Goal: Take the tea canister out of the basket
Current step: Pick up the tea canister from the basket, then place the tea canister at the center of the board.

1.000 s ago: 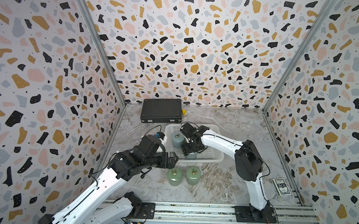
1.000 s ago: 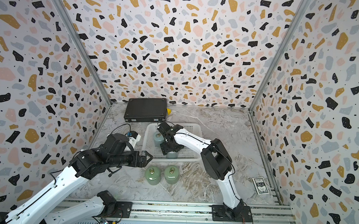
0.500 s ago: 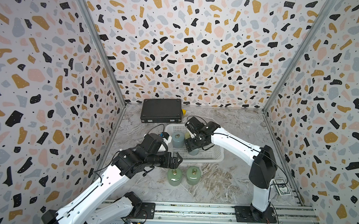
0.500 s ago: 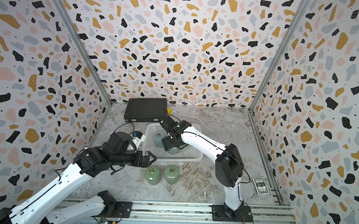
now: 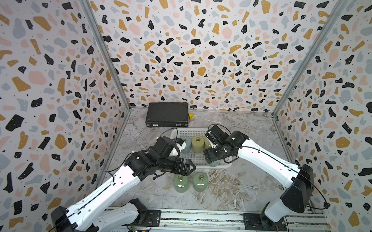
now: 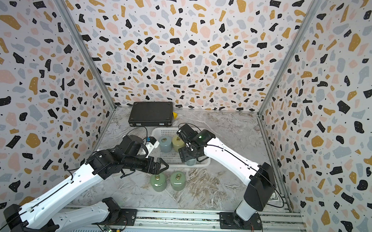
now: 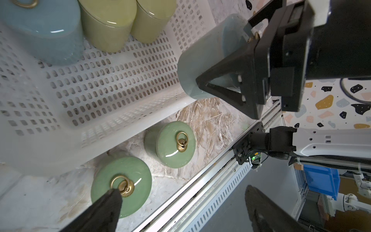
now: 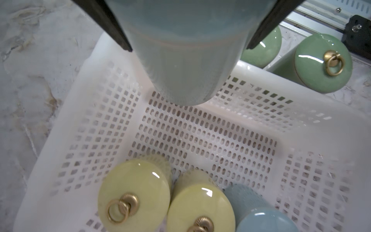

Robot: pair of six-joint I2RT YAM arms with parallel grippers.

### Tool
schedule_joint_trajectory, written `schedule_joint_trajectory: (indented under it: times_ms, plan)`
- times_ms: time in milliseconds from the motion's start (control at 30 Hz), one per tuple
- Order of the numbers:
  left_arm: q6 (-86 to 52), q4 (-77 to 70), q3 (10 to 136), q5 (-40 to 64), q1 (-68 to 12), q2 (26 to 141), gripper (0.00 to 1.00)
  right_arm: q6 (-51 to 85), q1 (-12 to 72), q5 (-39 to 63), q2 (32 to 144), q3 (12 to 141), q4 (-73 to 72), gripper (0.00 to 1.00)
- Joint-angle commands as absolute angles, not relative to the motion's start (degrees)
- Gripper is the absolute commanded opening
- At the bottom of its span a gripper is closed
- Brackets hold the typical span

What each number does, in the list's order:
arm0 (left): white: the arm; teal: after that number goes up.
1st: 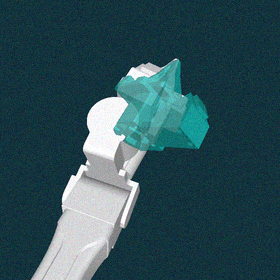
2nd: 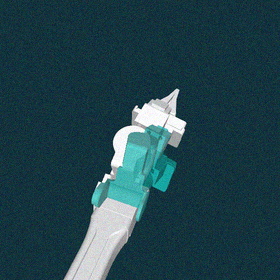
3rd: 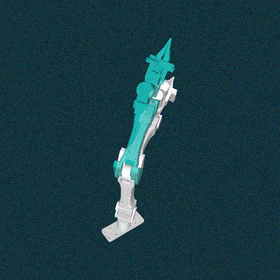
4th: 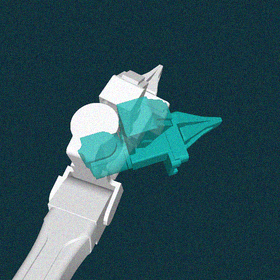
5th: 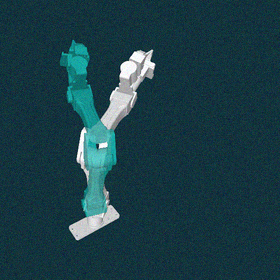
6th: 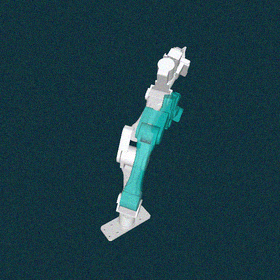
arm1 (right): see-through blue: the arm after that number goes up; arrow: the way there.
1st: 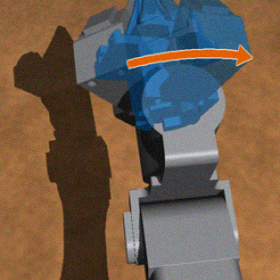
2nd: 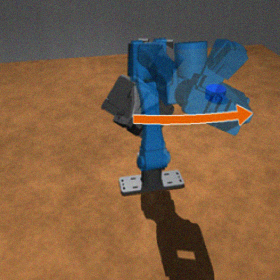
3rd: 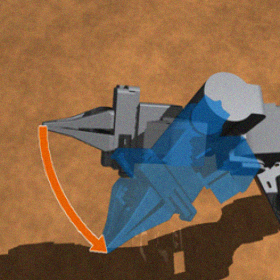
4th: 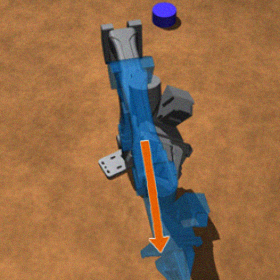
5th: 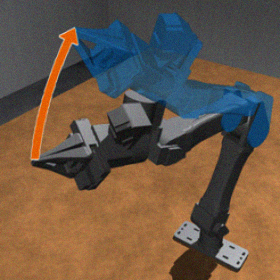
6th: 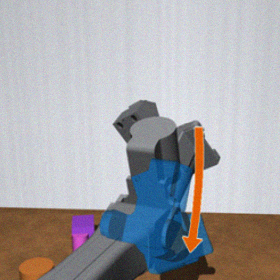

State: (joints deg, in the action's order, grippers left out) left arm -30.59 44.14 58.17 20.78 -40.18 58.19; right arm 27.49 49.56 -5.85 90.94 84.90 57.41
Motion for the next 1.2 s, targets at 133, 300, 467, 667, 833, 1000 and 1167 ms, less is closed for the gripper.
schedule_joint_trajectory:
  times_ms: [133,300,467,667,833,1000,1167]
  plan:
    - [-29.0,40.7,60.6,21.8,-42.1,59.7,1.0,32.6,49.6,-5.7,81.5,78.6,59.2,0.78]
    - [-28.9,40.7,60.6,21.7,-42.4,60.2,1.0,35.2,50.2,-5.2,78.3,72.4,57.3,0.78]
    - [-29.2,41.1,60.6,21.5,-42.9,60.0,1.0,37.7,51.4,-4.8,77.5,66.6,53.3,0.78]
    - [-29.6,42.1,60.6,20.8,-43.4,59.6,1.0,39.3,53.0,-5.0,78.4,63.0,50.7,0.78]
    - [-29.8,42.5,60.4,20.2,-43.6,58.9,1.0,39.6,53.2,-6.4,77.1,64.2,52.2,0.78]
    - [-29.9,41.8,60.1,20.3,-43.6,59.1,1.0,39.5,53.2,-6.9,76.7,66.8,55.2,0.77]
    - [-29.9,41.6,59.9,19.9,-43.7,58.5,1.0,38.9,53.2,-6.5,75.7,72.1,61.3,0.77]
